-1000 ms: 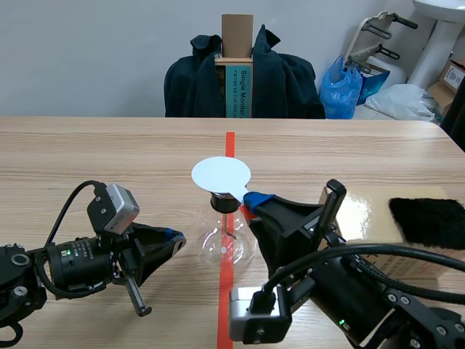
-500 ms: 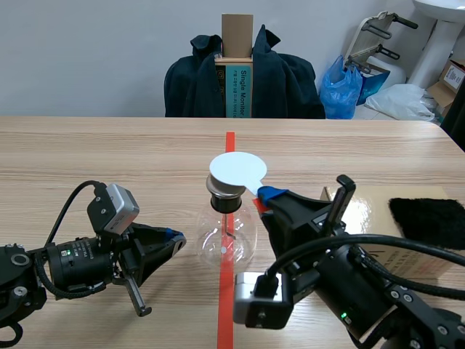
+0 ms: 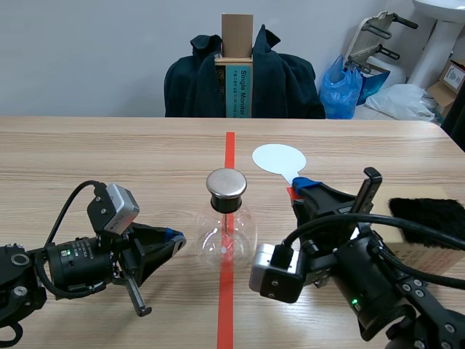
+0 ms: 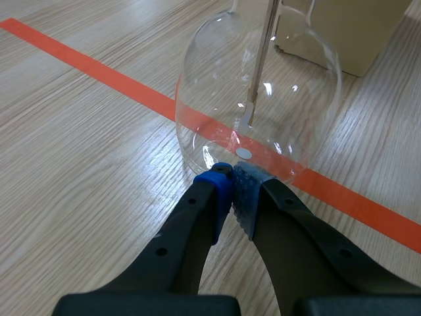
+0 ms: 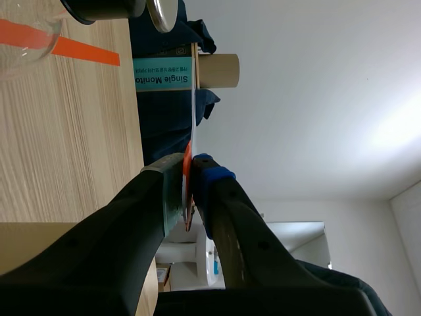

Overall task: Do the electroscope experiment.
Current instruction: 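Move the plate toward and away from the electroscope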

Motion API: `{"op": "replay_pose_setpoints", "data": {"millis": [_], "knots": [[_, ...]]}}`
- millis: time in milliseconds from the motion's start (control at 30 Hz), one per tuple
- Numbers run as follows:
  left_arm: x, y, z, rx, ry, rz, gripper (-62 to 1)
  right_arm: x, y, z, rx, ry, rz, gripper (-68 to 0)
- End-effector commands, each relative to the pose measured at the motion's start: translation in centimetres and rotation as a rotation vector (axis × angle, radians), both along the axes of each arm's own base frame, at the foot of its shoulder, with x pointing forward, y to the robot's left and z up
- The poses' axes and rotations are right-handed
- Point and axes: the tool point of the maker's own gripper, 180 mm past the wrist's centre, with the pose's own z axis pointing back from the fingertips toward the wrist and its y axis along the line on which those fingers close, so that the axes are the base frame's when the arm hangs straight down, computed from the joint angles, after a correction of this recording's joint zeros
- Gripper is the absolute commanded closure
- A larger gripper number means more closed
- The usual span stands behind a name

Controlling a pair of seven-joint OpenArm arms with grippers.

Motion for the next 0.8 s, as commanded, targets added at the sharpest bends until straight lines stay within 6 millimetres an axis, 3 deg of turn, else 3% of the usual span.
{"op": "replay_pose_setpoints", "data": {"millis": [0, 300, 767], "knots": [[0.6, -0.2, 1.2, -0.031, -0.031, 0.004, -3.1, 0.1, -0.4, 0.7, 0.003, -0.023, -0.008, -0.7], [0.6, -0.2, 1.2, -0.031, -0.031, 0.004, -3.1, -0.1, 0.1, 0.7, 0.003, -0.024, 0.018, -0.7], [0.6, -0.2, 1.2, -0.031, -0.031, 0.004, -3.1, -2.3, 3.4, 1.3, 0.011, -0.059, 0.239, -0.7]]}}
